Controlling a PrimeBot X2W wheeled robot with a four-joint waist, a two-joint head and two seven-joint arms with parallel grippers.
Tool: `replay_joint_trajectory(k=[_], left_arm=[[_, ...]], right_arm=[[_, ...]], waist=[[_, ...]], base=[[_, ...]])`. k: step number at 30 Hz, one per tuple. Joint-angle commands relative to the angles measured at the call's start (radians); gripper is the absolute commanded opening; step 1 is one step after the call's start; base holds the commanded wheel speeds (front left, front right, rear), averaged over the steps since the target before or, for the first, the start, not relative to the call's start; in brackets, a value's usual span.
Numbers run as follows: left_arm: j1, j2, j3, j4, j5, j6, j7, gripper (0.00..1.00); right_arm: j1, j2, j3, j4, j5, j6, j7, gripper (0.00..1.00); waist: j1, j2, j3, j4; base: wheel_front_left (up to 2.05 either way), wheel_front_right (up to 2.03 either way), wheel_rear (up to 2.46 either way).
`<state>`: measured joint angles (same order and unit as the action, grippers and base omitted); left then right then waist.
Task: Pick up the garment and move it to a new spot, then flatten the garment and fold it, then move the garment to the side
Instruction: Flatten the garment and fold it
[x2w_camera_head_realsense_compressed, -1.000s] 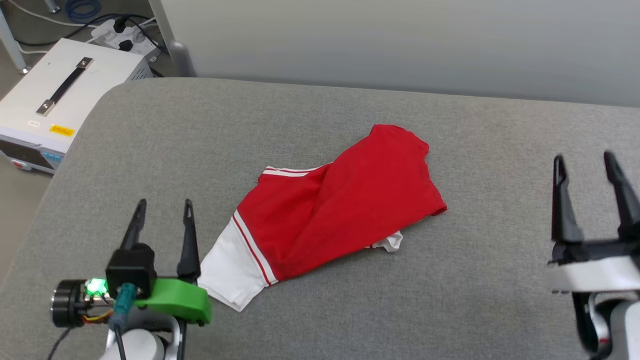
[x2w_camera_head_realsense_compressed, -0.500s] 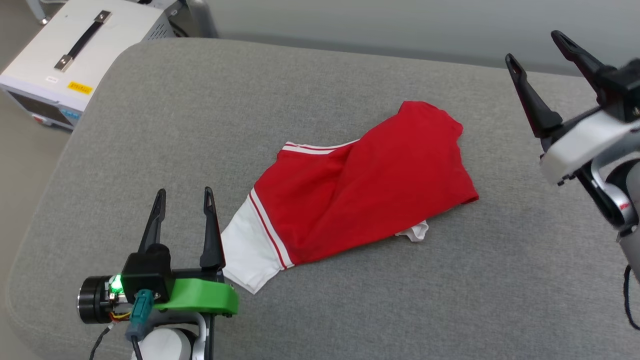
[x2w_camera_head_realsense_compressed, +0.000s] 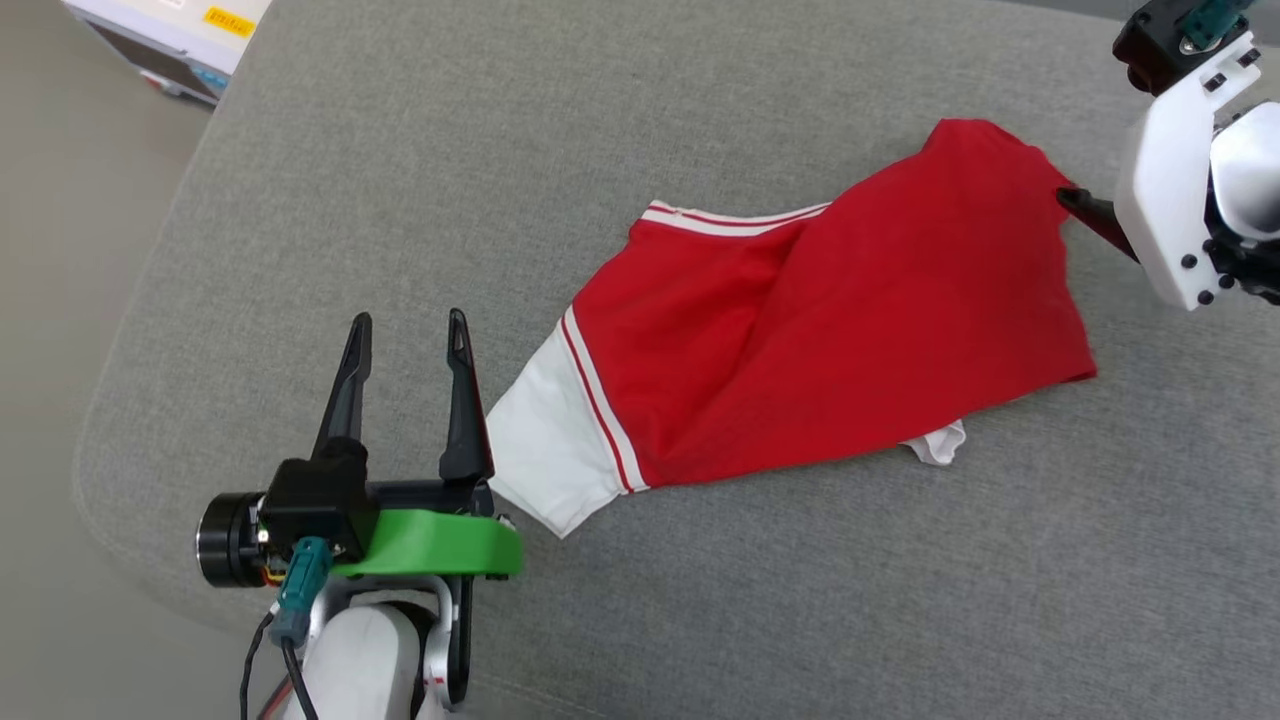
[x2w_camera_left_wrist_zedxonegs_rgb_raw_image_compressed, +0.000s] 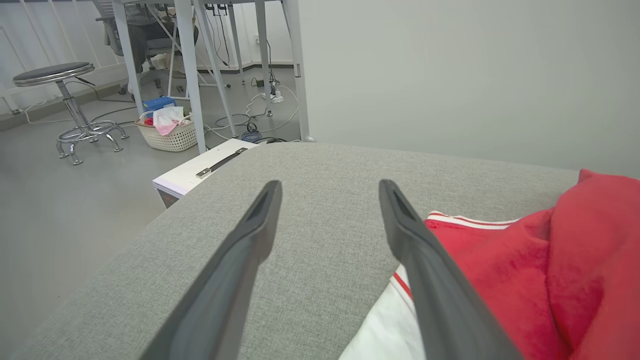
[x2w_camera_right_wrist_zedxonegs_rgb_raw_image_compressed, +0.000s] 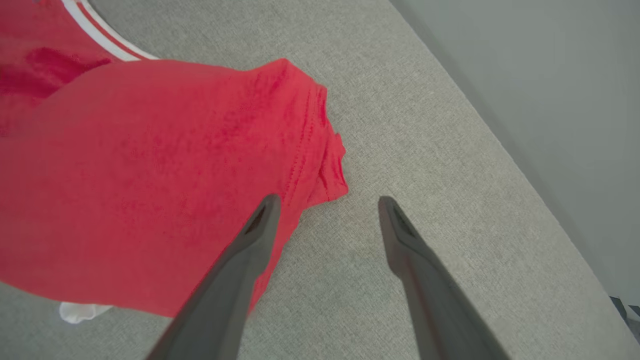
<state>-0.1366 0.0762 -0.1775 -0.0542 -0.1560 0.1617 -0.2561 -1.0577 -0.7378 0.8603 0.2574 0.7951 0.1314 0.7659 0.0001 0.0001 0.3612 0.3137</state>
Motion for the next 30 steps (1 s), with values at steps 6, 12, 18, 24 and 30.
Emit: replay_joint_trajectory(k=[6,12,18,24,30], left_arm=[[-0.048,-0.024,0.008,-0.014,0.008,-0.021,-0.006,1.0],[-0.067,-0.026,-0.008,-0.017,-0.029,0.002,-0.006,1.0],[-0.078,-0.026,-0.01,-0.014,-0.033,0.011,-0.006,1.0],[-0.084,-0.026,0.005,-0.001,-0.013,0.0,-0.006,1.0],[-0.068,-0.026,0.03,0.009,0.016,-0.015,-0.006,1.0]], right_arm=[[-0.082,-0.001,0.092,0.059,0.025,-0.001,0.071,1.0],[-0.072,-0.016,0.201,0.111,0.041,-0.001,0.099,1.0],[-0.071,-0.031,0.281,0.122,0.075,-0.001,0.072,1.0],[-0.151,-0.012,0.289,0.147,0.062,-0.001,-0.073,0.0],[-0.237,0.005,0.276,0.197,0.036,-0.001,-0.231,0.0]], waist=[[-0.0001,-0.0001,0.137,0.107],[-0.0001,-0.0001,0.172,0.122],[-0.0001,-0.0001,0.177,0.111],[-0.0001,-0.0001,0.147,0.076],[-0.0001,-0.0001,0.074,0.04]], base=[[0.0,0.0,0.0],[0.0,0.0,0.0],[0.0,0.0,0.0],[0.0,0.0,0.0],[0.0,0.0,0.0]])
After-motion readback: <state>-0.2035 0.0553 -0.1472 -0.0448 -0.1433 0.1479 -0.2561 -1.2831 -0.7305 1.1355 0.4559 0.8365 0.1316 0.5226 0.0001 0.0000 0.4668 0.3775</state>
